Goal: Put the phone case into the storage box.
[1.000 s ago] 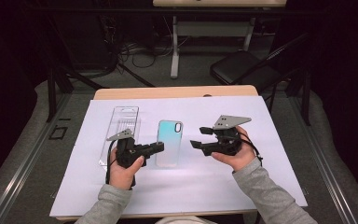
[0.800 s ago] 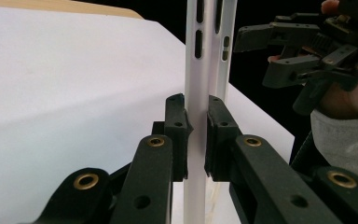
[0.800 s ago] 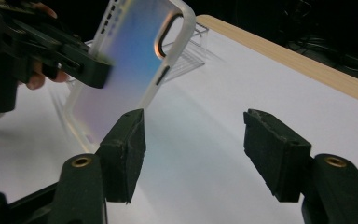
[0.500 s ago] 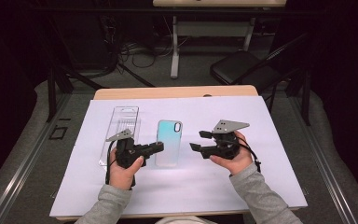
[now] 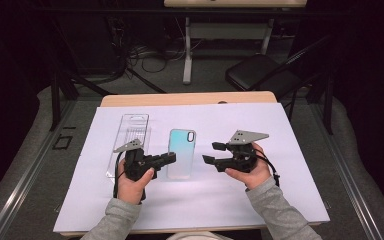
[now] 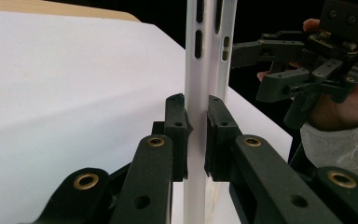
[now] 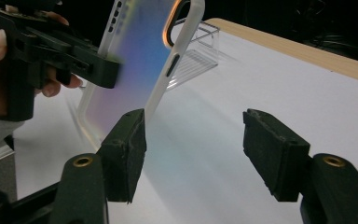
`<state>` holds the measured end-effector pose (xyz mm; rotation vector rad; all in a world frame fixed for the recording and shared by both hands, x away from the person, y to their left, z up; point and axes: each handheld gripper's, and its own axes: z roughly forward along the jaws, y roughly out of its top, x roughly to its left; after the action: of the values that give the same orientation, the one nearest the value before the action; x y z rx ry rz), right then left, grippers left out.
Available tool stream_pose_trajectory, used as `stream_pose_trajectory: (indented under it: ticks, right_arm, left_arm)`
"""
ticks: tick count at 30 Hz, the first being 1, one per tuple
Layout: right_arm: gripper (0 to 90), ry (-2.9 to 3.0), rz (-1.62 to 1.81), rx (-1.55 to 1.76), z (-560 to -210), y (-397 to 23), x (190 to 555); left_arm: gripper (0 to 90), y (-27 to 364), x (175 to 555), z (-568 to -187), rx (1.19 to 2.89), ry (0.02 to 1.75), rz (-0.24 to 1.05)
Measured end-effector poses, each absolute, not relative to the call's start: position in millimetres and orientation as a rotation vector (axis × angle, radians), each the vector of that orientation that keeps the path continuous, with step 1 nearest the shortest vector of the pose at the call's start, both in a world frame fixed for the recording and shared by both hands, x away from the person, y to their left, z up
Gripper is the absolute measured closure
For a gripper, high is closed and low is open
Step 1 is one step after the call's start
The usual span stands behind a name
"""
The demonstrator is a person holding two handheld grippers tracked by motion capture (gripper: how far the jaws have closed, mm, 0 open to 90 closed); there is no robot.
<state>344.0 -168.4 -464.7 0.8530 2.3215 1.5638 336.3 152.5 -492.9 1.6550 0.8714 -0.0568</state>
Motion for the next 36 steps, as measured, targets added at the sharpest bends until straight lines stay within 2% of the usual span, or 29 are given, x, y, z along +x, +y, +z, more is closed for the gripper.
stream_pose_trajectory:
  ticks: [16,36]
  right_arm:
    - [49.4,2.342,1.836,1.009,-476,-174,349]
    - [56.5,2.396,1.915,1.078,-485,-167,347]
  left_arm:
    - [81.9,149,332,-493,1.646,0.825,-0.077]
    - [81.9,137,325,-497,1.652,0.794,-0.102]
